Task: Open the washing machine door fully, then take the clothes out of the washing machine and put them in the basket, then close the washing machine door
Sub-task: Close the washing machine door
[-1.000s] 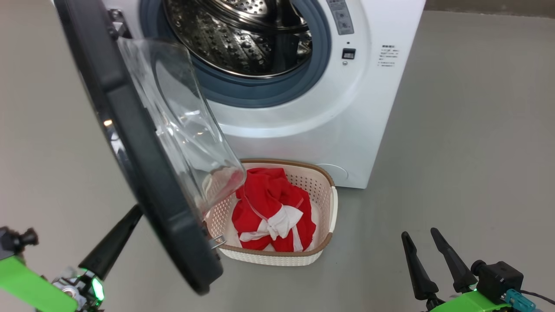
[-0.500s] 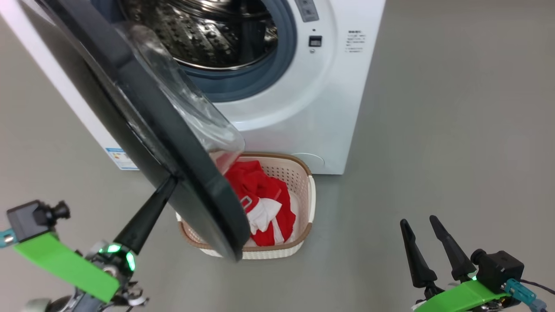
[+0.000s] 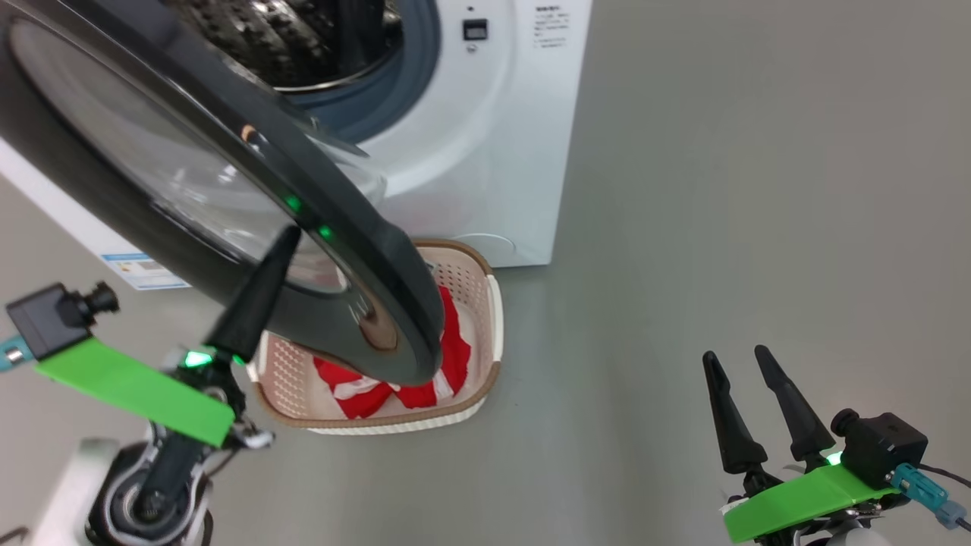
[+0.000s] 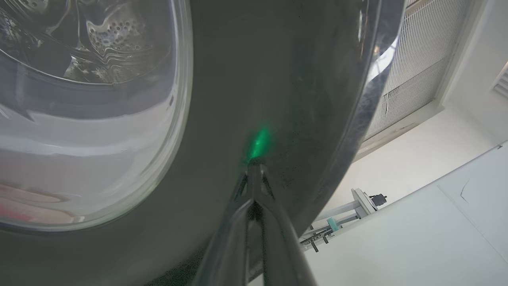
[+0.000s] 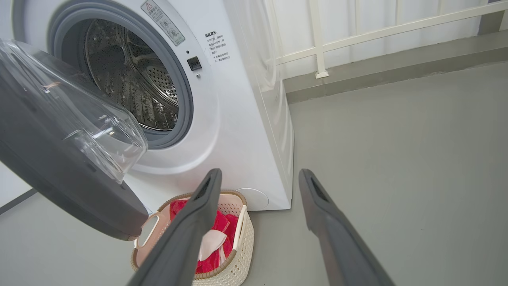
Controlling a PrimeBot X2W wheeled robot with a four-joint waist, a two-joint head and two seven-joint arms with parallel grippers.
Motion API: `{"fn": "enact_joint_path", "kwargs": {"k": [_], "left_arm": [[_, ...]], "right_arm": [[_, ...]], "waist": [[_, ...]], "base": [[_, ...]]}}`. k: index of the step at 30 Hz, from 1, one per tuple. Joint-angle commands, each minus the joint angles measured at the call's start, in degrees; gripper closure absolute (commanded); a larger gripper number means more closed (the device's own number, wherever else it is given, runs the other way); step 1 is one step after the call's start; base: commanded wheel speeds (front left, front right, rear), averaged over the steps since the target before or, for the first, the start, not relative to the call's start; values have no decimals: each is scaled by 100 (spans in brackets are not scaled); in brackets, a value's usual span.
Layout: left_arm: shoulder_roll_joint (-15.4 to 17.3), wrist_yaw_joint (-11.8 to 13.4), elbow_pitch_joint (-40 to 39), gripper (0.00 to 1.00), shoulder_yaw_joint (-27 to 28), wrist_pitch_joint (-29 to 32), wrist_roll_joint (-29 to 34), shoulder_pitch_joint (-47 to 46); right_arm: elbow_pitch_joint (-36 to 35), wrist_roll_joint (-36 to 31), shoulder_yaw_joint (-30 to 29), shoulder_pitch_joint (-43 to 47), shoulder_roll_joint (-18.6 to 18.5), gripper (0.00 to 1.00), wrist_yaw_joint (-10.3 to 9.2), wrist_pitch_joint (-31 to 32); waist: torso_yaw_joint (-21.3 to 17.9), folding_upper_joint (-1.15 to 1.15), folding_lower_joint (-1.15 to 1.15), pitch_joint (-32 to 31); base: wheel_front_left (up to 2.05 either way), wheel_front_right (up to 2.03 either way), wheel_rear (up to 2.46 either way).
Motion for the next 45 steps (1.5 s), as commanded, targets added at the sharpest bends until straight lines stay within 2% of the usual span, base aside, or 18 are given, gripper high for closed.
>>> {"fn": "enact_joint_path", "kwargs": {"k": [1,17,25,35,45], "left_arm": [[238,-40,15,100,114,-273,58,-429],[672,-40,1245,100,-908,-1789,155,-1930],[770,-40,1640,100,-1145,-2066,59,-2417],[857,-40,1730,100,-1312,-2135,-37,-2331],[797,-40,1663,100,-1189,-2139,250,-1572]], "right_arm": [[-170,39,102,-200,-1,0,42,-36],[-275,196,62,-404,0,0,42,-36],[-297,281,58,-432,0,0,42,-36],[-301,280,0,-414,0,0,42,-36],[-227,143,-15,-207,0,0,42,-36]], "waist": [[-225,0,0,202],[-720,0,0,553],[-870,0,0,635],[-865,0,0,587],[-684,0,0,293]], "base": [[0,0,0],[0,0,0],[0,0,0],[0,0,0],[0,0,0]]}}
